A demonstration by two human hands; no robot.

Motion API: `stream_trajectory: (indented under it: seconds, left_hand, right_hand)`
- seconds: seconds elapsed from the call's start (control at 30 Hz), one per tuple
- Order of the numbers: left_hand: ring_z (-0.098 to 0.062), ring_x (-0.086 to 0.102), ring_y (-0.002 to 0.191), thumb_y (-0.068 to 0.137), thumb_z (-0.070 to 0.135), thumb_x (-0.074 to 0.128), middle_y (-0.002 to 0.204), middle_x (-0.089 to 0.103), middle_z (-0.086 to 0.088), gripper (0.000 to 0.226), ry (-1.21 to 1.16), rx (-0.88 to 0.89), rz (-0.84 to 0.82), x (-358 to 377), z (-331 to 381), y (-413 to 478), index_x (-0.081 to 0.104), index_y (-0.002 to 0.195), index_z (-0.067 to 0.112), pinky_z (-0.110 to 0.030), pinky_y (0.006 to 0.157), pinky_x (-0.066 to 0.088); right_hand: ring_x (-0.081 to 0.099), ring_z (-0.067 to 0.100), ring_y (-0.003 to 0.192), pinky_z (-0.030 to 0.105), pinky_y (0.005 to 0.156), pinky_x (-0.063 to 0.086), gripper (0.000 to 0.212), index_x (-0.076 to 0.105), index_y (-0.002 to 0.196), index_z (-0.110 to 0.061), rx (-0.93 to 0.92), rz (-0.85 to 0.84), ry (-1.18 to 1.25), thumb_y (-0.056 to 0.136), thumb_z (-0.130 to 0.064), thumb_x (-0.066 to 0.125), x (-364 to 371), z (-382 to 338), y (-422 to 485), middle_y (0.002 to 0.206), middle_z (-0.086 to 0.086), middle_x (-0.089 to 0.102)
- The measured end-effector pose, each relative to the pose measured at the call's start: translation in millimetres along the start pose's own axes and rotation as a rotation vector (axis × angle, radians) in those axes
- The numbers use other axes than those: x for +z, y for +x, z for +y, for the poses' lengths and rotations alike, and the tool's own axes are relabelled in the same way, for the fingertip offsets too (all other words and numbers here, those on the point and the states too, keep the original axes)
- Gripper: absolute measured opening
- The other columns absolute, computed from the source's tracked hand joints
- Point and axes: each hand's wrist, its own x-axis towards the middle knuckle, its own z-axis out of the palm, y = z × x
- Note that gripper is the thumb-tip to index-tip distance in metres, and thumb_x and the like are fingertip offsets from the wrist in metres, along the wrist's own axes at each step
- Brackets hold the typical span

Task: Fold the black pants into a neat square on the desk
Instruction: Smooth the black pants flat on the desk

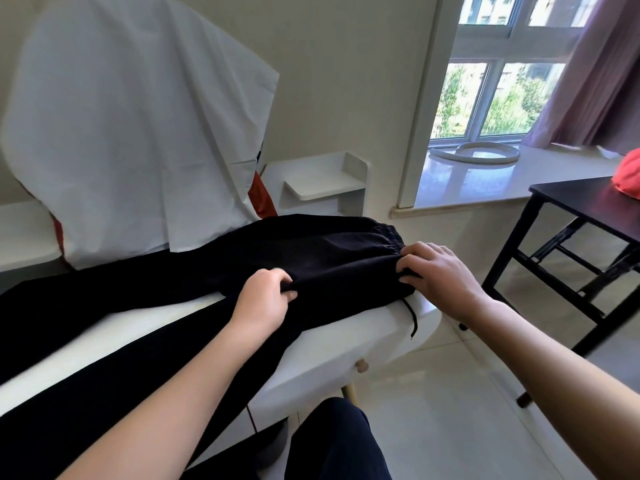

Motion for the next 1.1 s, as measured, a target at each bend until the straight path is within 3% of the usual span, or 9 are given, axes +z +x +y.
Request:
stream_trajectory:
  seconds: [0.13, 0.2, 0.27, 0.37, 0.47, 0.57, 0.77, 0.93, 1.1]
  left_hand:
    - [-0.022, 0.048, 0.075, 0.069, -0.013, 0.059, 0.084, 0.046, 0.000, 0.033, 0.301, 0.246, 0.110, 3, 0, -4, 0.047, 0.079, 0.017, -0.031, 0.062, 0.036]
    - [-0.022, 0.049, 0.079, 0.071, -0.011, 0.051, 0.090, 0.047, 0.002, 0.030, 0.393, 0.271, 0.042, 7, 0, -7, 0.056, 0.083, 0.017, -0.029, 0.065, 0.031]
    - [-0.020, 0.051, 0.090, 0.083, 0.017, 0.050, 0.103, 0.048, 0.003, 0.019, 0.430, 0.219, 0.006, 10, 0, -10, 0.062, 0.098, 0.017, -0.031, 0.072, 0.035]
    - [-0.021, 0.046, 0.107, 0.074, 0.074, 0.042, 0.120, 0.041, 0.002, 0.068, 0.567, 0.134, -0.167, 12, 0, -16, 0.052, 0.113, 0.019, -0.041, 0.089, 0.037]
    - [-0.024, 0.041, 0.115, 0.073, 0.041, 0.065, 0.134, 0.031, -0.003, 0.065, 0.683, 0.154, -0.197, 7, -2, -22, 0.036, 0.128, 0.022, -0.042, 0.092, 0.035]
    - [-0.024, 0.048, 0.105, 0.073, 0.006, 0.058, 0.129, 0.035, -0.002, 0.066, 0.590, 0.127, -0.145, -7, -5, -23, 0.033, 0.130, 0.028, -0.040, 0.085, 0.042]
    - [-0.017, 0.052, 0.064, 0.078, 0.010, 0.055, 0.081, 0.052, 0.005, 0.036, 0.195, 0.139, 0.102, -36, -12, -6, 0.042, 0.108, 0.026, -0.030, 0.049, 0.033]
    - [-0.018, 0.060, 0.072, 0.092, 0.023, 0.051, 0.087, 0.063, 0.001, 0.028, 0.002, -0.042, 0.095, -40, -28, 7, 0.045, 0.119, 0.024, -0.035, 0.063, 0.046]
    - [-0.022, 0.061, 0.071, 0.096, 0.030, 0.046, 0.073, 0.063, 0.000, 0.024, 0.005, -0.045, 0.050, -38, -33, 11, 0.060, 0.081, 0.019, -0.033, 0.056, 0.039]
  right_hand:
    - [0.051, 0.022, 0.121, 0.044, 0.103, 0.038, 0.045, 0.063, 0.117, -0.032, -0.002, -0.163, -0.037, 0.076, -0.040, 0.077, 0, 8, -2, 0.132, -0.006, 0.055]
    - [0.049, 0.022, 0.124, 0.043, 0.104, 0.038, 0.055, 0.058, 0.125, -0.034, 0.008, -0.202, -0.095, 0.074, -0.026, 0.078, -1, 11, -2, 0.137, -0.006, 0.050]
    - [0.052, 0.022, 0.120, 0.038, 0.101, 0.040, 0.064, 0.053, 0.130, -0.031, 0.060, -0.135, -0.049, 0.075, -0.001, 0.068, 2, 13, -1, 0.137, -0.005, 0.050]
    - [0.058, 0.017, 0.108, 0.030, 0.090, 0.045, 0.065, 0.053, 0.127, -0.021, 0.311, 0.027, 0.247, 0.070, 0.011, 0.061, 2, 15, 2, 0.132, -0.002, 0.050]
    - [0.061, 0.017, 0.097, 0.021, 0.085, 0.045, 0.036, 0.068, 0.099, -0.013, 0.441, 0.164, 0.373, 0.069, 0.007, 0.072, 3, 20, 3, 0.119, 0.003, 0.059]
    - [0.060, 0.008, 0.082, 0.009, 0.072, 0.044, 0.031, 0.064, 0.088, -0.022, 0.574, 0.190, 0.584, 0.071, 0.003, 0.074, 9, 20, -1, 0.097, -0.006, 0.066]
    - [0.064, 0.003, 0.081, 0.013, 0.068, 0.049, 0.025, 0.068, 0.087, -0.032, 0.753, 0.302, 0.979, 0.078, -0.010, 0.077, 23, 19, -4, 0.085, -0.013, 0.070]
    - [0.066, 0.003, 0.089, 0.020, 0.075, 0.048, 0.021, 0.065, 0.093, -0.038, 0.787, 0.303, 1.021, 0.085, -0.021, 0.073, 27, 13, -2, 0.094, -0.012, 0.070]
    - [0.062, 0.000, 0.092, 0.022, 0.079, 0.046, 0.011, 0.061, 0.100, -0.034, 0.740, 0.310, 0.886, 0.090, -0.032, 0.066, 28, 10, -1, 0.097, -0.012, 0.067]
